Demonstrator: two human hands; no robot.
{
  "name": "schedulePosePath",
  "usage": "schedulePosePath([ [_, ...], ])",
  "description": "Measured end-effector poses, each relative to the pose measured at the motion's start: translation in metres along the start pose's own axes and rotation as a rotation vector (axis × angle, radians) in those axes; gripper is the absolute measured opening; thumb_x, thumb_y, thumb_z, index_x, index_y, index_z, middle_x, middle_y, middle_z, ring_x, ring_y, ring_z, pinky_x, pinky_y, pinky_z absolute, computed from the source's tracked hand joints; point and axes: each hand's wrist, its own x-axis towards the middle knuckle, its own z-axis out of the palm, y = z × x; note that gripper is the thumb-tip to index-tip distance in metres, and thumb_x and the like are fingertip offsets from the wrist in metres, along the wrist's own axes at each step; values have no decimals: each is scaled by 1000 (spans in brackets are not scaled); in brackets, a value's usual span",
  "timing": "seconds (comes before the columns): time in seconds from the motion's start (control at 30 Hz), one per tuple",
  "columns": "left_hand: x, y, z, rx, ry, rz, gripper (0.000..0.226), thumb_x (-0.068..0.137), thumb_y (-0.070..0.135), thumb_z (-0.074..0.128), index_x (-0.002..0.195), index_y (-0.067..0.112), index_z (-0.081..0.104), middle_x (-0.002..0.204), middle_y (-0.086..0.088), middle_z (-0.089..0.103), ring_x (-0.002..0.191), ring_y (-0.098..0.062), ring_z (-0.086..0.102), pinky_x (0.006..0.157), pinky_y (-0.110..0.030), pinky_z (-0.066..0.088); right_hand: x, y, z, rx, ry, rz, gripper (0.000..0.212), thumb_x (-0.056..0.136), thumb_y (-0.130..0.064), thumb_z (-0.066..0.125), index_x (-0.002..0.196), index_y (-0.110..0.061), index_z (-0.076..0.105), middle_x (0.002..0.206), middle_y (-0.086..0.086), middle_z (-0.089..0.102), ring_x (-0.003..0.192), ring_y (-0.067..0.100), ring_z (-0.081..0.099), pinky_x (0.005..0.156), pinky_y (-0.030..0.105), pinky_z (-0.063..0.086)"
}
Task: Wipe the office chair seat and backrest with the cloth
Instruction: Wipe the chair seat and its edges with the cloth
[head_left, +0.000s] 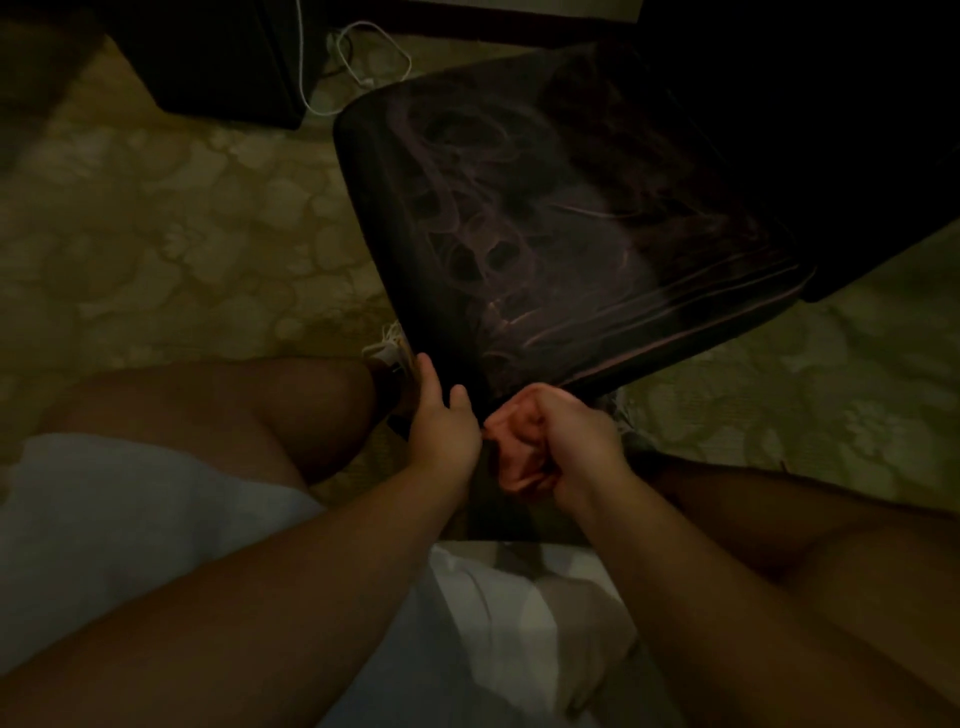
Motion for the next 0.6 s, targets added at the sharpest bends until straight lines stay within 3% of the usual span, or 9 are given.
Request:
schedulePosePath([
  [0.1, -20, -1, 5, -57, -12, -79, 74, 109, 38, 48, 166, 45, 2, 166, -8, 39, 142, -37, 48, 109, -42, 41, 6, -11, -7, 102, 37, 29, 19, 76, -9, 60, 82, 0, 76, 83, 27, 68, 55, 29, 63, 50, 32, 52],
  [0.2, -48, 0, 16, -80, -100, -163, 88, 105, 41, 57, 166, 43, -7, 166, -8, 39, 141, -39, 49, 115, -48, 42, 15, -27, -22, 219, 72, -8, 16, 68, -5, 58, 78, 4, 66, 71, 23, 65, 38, 23, 53, 38, 25, 42],
  [0.27, -58, 2, 23, -65, -128, -190, 90, 106, 44, 55, 164, 43, -14, 167, -9, 37, 142, -41, 47, 117, -48, 40, 18, -27, -26, 228, 114, -40, 14, 75, -4, 52, 76, -2, 65, 74, 22, 66, 36, 21, 51, 36, 22, 39],
  [0.37, -51, 7, 31, -44, -97, -230, 86, 107, 51, 47, 163, 44, -17, 167, -14, 36, 141, -45, 47, 117, -49, 39, 18, -17, -19, 181, 92, -23, 20, 75, -4, 52, 79, -3, 71, 83, 20, 76, 53, 27, 64, 44, 29, 50],
  [0.5, -36, 4, 26, -103, -31, -225, 84, 106, 56, 46, 159, 52, -19, 171, -12, 27, 140, -44, 49, 115, -54, 43, 12, -11, -3, 69, 51, 61, 20, 75, -10, 62, 83, -12, 81, 77, 13, 78, 66, 29, 74, 54, 38, 57],
  [0.6, -25, 6, 12, -85, 22, -182, 89, 105, 49, 52, 160, 50, -17, 175, -10, 17, 148, -44, 39, 120, -53, 36, 16, -23, -20, 149, 26, 23, 21, 73, -5, 54, 83, 2, 70, 74, 16, 72, 46, 24, 59, 44, 23, 43],
])
